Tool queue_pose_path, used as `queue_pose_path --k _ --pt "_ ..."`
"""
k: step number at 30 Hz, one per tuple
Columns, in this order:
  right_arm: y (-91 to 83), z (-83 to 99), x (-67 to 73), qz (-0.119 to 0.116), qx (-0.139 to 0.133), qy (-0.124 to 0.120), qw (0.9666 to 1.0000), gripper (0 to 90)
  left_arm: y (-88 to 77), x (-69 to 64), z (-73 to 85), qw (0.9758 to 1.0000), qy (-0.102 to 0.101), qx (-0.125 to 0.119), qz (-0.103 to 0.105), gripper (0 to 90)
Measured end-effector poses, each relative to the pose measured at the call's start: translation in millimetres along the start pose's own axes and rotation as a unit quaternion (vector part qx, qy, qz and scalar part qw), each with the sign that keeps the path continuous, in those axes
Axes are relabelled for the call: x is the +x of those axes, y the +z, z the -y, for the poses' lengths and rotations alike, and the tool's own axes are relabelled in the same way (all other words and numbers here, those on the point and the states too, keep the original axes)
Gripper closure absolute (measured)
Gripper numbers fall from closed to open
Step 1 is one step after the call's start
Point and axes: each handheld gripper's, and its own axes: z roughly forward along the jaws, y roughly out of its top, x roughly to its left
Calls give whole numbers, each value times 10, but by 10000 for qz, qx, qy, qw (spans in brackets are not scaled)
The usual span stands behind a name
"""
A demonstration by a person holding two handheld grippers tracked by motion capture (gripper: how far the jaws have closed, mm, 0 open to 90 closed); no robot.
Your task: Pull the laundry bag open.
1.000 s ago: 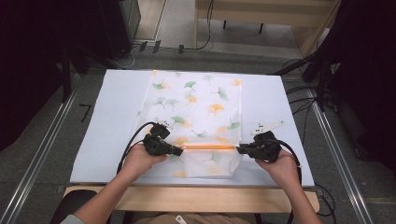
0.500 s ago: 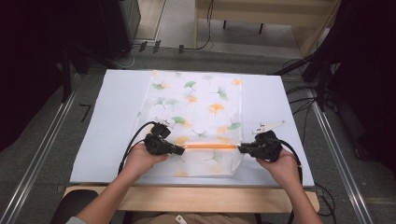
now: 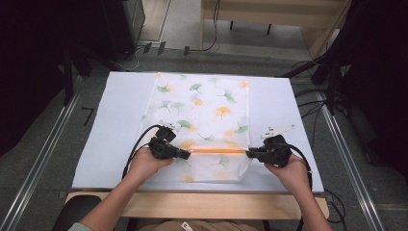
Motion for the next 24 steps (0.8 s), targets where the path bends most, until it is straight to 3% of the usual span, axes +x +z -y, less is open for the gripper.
queue_pose_path --k 10,14,24 --pt "-11 15 -24 29 14 22 10000 851 -230 148 113 9998 -98 12 -192 900" --pt "-7 12 -22 20 10 30 10000 851 -333 183 159 9997 -161 -90 -164 900" --pt "-3 14 -26 47 25 32 10000 851 -321 171 167 9998 -164 -82 -119 900"
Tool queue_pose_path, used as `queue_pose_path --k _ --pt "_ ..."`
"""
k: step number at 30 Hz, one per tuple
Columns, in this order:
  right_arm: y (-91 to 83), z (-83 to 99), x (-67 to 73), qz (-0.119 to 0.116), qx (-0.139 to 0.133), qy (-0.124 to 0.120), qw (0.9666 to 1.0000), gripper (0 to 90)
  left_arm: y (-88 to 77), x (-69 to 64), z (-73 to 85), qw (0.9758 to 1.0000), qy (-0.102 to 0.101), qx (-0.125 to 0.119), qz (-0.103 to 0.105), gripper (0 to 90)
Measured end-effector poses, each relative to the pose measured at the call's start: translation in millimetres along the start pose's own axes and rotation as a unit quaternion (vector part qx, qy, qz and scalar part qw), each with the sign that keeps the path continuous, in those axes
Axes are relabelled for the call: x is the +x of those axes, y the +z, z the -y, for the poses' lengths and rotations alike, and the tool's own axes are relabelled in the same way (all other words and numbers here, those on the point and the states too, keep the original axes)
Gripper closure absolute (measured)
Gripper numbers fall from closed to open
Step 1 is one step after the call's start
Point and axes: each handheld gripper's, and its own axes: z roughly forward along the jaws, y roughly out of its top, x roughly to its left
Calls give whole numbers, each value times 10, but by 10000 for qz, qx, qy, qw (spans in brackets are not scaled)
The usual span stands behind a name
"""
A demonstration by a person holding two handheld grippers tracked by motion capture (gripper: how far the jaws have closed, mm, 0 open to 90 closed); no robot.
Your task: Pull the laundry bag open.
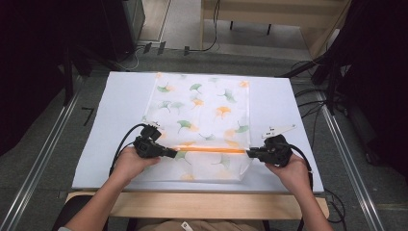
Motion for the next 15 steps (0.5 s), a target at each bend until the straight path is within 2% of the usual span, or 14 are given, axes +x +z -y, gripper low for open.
queue_pose_path --k 15 --pt "-8 3 -7 -13 2 -3 10000 851 -10 17 9 10000 -20 -11 27 900"
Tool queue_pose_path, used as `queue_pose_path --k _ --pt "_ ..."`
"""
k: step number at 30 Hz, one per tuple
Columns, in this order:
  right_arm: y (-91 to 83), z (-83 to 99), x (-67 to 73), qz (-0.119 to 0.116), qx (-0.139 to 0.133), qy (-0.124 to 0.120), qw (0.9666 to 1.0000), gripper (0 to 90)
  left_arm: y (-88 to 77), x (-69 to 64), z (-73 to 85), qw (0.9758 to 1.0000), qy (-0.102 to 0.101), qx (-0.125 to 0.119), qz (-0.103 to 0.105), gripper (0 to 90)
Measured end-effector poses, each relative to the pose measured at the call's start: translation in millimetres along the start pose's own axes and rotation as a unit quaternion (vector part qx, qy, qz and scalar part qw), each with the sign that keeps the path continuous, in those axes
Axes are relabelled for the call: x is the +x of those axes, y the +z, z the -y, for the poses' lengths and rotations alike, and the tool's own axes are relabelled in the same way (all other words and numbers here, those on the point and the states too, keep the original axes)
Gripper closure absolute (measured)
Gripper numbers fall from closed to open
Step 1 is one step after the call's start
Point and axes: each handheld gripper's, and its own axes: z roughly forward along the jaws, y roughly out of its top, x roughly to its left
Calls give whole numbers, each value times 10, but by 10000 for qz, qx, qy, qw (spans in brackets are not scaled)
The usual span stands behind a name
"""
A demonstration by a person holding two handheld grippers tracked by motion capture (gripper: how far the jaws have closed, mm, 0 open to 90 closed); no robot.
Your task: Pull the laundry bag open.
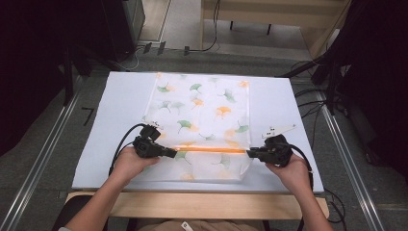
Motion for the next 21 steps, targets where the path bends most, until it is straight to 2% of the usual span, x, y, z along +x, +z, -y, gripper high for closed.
queue_pose_path --k 7,19,21 --pt "1 -1 -1 7 4 -1 10000 851 -4 27 11 10000 10 3 3 900" --pt "-3 2 -1 6 -6 17 10000 851 -95 87 71 9999 -13 9 -108 900" --pt "-3 3 -3 10 8 18 10000 851 -112 100 83 9999 -66 -9 -112 900"
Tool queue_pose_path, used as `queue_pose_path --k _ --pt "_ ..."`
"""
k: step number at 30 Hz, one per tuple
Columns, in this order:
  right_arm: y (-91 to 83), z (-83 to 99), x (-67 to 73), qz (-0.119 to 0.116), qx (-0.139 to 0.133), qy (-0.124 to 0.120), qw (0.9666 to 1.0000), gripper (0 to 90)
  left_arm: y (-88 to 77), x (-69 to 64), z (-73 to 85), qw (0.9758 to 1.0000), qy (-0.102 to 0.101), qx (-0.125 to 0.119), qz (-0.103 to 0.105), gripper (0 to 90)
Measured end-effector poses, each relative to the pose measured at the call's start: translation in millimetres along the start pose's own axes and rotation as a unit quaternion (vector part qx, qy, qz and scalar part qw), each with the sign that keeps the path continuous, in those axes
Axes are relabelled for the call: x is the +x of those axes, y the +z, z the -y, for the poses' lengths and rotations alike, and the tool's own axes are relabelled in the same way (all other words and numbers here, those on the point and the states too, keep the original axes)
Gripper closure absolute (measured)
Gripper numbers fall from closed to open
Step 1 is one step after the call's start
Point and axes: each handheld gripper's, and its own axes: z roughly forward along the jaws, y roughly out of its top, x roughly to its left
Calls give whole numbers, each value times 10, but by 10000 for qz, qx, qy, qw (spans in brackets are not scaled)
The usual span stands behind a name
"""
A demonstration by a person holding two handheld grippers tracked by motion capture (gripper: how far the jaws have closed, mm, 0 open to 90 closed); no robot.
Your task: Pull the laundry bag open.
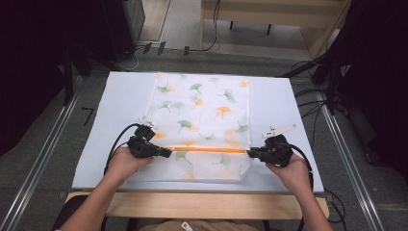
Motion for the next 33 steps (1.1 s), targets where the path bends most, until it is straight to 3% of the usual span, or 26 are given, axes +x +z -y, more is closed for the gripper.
queue_pose_path --k 21,33 --pt "4 1 -2 -2 21 5 10000 851 -61 57 37 9999 -82 -10 84 900" --pt "18 0 -2 22 52 28 10000 851 -251 208 198 9997 -241 -49 -29 900"
